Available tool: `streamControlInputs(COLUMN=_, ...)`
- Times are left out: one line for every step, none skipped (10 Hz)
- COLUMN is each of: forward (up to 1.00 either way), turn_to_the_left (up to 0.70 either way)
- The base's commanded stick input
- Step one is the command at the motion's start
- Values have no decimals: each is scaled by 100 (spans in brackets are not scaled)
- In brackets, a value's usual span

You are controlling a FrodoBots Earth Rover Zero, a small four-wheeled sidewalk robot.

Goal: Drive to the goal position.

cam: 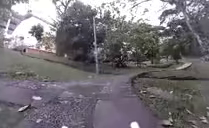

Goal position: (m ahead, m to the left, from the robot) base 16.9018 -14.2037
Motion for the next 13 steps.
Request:
streamControlInputs(forward=70, turn_to_the_left=-1)
streamControlInputs(forward=70, turn_to_the_left=0)
streamControlInputs(forward=70, turn_to_the_left=0)
streamControlInputs(forward=70, turn_to_the_left=0)
streamControlInputs(forward=70, turn_to_the_left=0)
streamControlInputs(forward=70, turn_to_the_left=-2)
streamControlInputs(forward=70, turn_to_the_left=-6)
streamControlInputs(forward=70, turn_to_the_left=-13)
streamControlInputs(forward=70, turn_to_the_left=-14)
streamControlInputs(forward=70, turn_to_the_left=-14)
streamControlInputs(forward=70, turn_to_the_left=-14)
streamControlInputs(forward=70, turn_to_the_left=-14)
streamControlInputs(forward=70, turn_to_the_left=-14)
